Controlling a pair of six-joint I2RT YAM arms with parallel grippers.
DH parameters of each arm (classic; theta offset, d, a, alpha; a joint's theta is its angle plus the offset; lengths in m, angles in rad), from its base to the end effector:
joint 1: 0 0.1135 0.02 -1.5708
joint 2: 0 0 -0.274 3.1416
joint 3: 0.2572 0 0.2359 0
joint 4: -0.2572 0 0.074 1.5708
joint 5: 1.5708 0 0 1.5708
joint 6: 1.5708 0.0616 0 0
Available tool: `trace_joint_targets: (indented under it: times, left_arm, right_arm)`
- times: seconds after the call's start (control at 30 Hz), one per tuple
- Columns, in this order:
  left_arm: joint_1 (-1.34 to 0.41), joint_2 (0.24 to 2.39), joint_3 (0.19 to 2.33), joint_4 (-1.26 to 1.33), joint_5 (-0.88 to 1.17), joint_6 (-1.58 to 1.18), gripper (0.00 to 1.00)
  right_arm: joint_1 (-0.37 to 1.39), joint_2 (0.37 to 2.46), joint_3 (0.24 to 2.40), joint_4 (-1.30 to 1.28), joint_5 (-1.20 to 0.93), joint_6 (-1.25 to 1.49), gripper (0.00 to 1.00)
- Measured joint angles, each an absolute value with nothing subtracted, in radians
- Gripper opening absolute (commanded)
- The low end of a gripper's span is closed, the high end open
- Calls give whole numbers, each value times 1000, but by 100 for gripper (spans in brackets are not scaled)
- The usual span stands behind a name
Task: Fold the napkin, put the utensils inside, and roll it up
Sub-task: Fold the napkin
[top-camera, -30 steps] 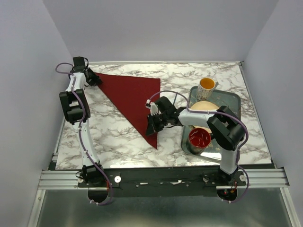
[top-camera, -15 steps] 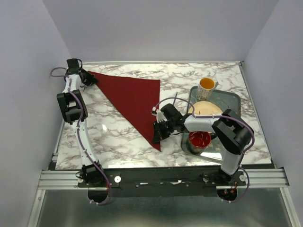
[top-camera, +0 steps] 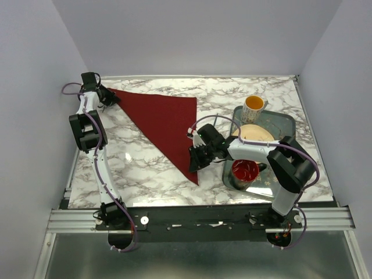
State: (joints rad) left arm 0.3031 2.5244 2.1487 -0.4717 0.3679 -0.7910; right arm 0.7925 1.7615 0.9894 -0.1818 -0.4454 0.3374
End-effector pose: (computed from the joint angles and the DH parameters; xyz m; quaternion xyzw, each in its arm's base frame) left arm 0.5456 0.1474 0.1456 -0.4230 0.8190 -0.2500 0.2963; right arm 0.2284 0.2694 0.1607 -0.2750 0.8902 0.3363 0.1374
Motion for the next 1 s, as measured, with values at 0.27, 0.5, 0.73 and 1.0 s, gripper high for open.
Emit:
trace_joint_targets:
  times: [0.27, 0.5, 0.73, 1.0]
  left_arm:
    - [313, 2524, 2148, -421, 387, -833, 18]
    - [325, 2560, 2207, -389, 393, -900, 18]
    - [328, 2563, 2213, -394, 391, -904, 18]
    - [333, 2584, 2239, -387, 390, -905, 18]
  right_arm:
    - [791, 1757, 909, -144, -467, 350, 27]
    - [791, 1750, 887, -108, -477, 362, 27]
    - [792, 1705, 880, -154, -437, 356, 27]
    - [793, 1657, 942, -226, -421, 339, 28]
